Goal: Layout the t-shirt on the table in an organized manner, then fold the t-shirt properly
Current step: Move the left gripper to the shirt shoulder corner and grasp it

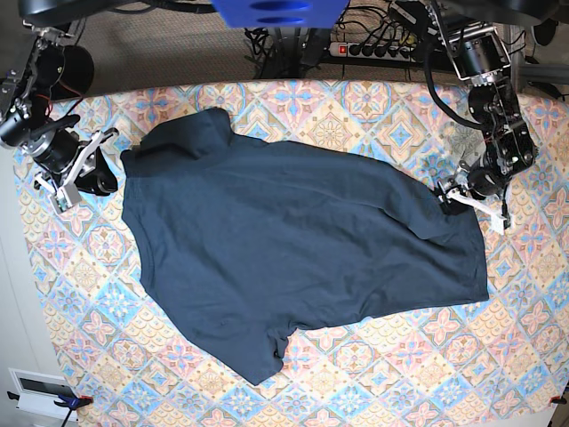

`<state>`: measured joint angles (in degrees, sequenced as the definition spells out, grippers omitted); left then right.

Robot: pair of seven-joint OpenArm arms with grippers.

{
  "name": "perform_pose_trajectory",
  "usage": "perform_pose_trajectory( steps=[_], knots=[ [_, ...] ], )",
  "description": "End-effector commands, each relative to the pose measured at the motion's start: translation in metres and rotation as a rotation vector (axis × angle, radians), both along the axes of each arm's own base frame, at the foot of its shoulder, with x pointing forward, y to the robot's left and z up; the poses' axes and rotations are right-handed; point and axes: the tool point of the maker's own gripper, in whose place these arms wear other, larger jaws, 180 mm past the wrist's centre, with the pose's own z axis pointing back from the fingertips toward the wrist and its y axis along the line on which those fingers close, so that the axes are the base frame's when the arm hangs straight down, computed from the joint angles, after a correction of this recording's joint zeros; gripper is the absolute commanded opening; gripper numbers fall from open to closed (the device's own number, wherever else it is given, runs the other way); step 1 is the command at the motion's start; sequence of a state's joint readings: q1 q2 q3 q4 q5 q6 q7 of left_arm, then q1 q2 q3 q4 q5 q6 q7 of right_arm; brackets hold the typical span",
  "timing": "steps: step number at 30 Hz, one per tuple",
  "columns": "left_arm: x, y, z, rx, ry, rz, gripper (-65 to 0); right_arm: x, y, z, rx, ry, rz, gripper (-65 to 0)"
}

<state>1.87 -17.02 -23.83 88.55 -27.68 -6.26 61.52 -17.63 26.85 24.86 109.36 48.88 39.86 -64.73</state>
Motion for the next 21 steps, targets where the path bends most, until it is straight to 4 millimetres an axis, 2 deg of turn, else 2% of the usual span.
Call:
perform_pose_trajectory(
  steps=[1, 5, 8, 10, 12, 15, 18, 20, 21],
  knots=[
    [0.007, 0.007, 0.006, 0.013, -0.028, 0.005, -20.4, 0.006, -0.002, 0.014, -0.002, -0.048, 0.009, -56.7],
    [0.012, 0.006, -0.011, -0.022, 0.014, 0.015, -20.4, 0.006, -0.002, 0.014, -0.004, -0.048, 0.01, -56.7],
    [0.016, -0.009, -0.015, -0.019, 0.023, -0.034, -20.5, 0.006, -0.01, 0.018, -0.011, -0.06, -0.016, -56.7],
    [0.019, -0.017, -0.016, -0.012, 0.006, -0.055, -22.8, 0.006, -0.015, 0.02, -0.016, -0.062, -0.028, -56.7],
    [0.021, -0.025, -0.018, -0.009, 0.004, -0.079, -30.8, 0.006, -0.015, 0.02, -0.015, -0.064, -0.029, -56.7],
    [0.021, -0.04, -0.019, -0.022, 0.01, -0.134, -50.7, 0.006, -0.015, 0.021, -0.015, -0.065, -0.029, -56.7],
    [0.013, -0.053, -0.011, -0.045, -0.032, -0.208, -55.0, 0.006, -0.015, 0.02, -0.014, -0.065, -0.029, -56.7],
    [0.006, -0.051, 0.006, -0.025, -0.071, -0.228, -56.0, 0.006, -0.015, 0.021, -0.013, -0.068, -0.029, -56.7],
    [0.002, -0.052, 0.015, -0.013, -0.093, -0.244, -58.5, 0.007, -0.015, 0.021, -0.013, -0.069, -0.029, -56.7]
  ],
)
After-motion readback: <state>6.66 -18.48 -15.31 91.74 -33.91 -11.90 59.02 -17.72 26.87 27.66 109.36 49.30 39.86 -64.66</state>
